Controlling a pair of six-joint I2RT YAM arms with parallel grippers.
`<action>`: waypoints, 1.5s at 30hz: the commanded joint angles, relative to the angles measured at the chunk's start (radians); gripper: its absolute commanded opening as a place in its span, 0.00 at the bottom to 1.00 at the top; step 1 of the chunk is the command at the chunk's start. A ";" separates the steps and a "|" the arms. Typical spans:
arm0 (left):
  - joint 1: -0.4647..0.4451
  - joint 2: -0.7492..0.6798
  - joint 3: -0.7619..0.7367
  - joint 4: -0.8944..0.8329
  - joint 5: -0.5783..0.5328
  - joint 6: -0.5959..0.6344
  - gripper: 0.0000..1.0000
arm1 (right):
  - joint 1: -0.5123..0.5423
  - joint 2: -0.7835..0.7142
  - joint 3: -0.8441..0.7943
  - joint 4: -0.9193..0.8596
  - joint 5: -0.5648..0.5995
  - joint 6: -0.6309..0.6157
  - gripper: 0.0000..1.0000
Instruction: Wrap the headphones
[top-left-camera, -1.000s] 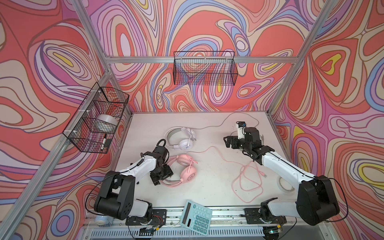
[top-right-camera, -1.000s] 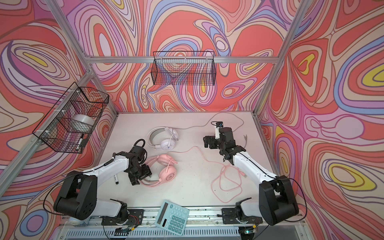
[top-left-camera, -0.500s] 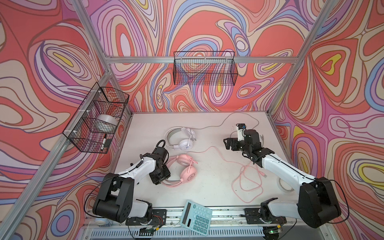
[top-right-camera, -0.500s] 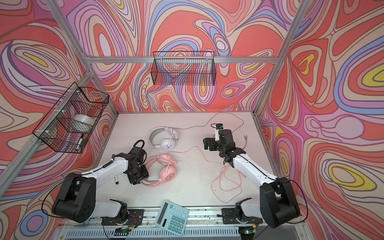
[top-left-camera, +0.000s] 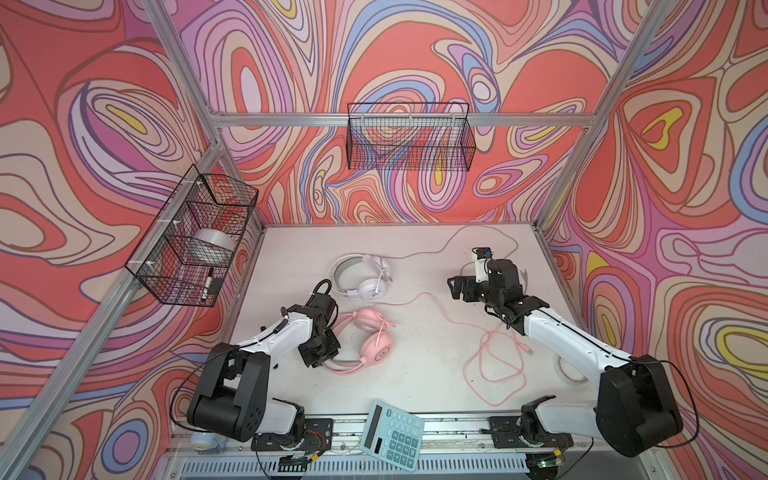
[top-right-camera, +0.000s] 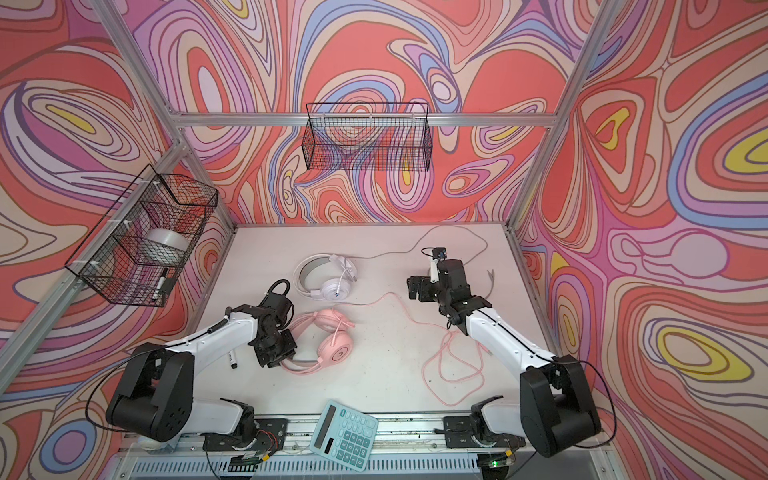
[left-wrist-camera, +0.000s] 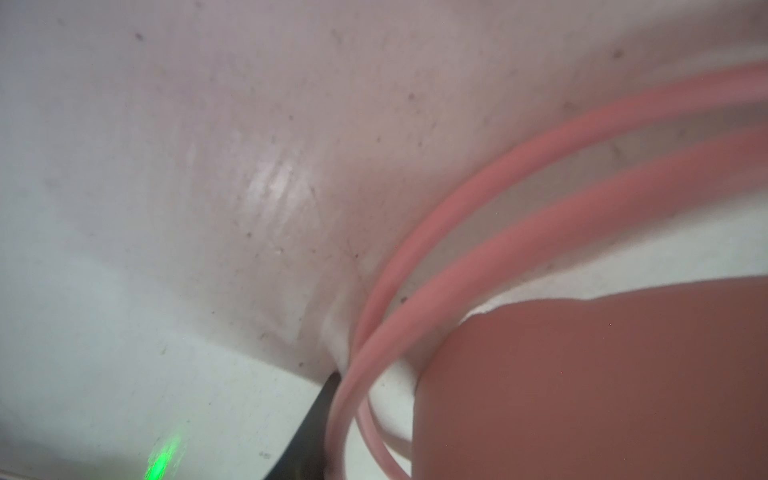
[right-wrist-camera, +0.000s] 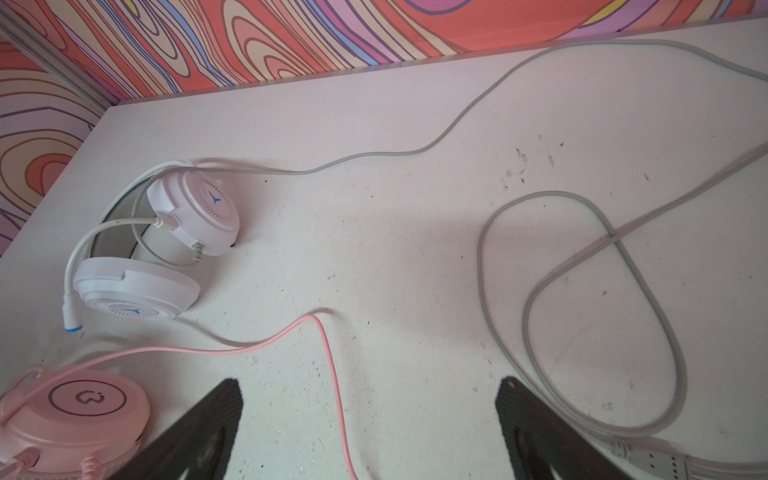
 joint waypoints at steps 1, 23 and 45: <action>-0.004 0.048 -0.033 0.065 -0.011 -0.006 0.28 | 0.006 -0.004 0.012 -0.030 -0.003 -0.026 0.98; -0.003 -0.003 0.075 -0.046 -0.041 0.119 0.00 | 0.006 0.072 0.083 -0.124 -0.127 -0.127 0.98; -0.002 -0.050 0.457 -0.334 0.058 0.457 0.00 | 0.005 0.252 0.141 -0.203 -0.239 -0.206 0.96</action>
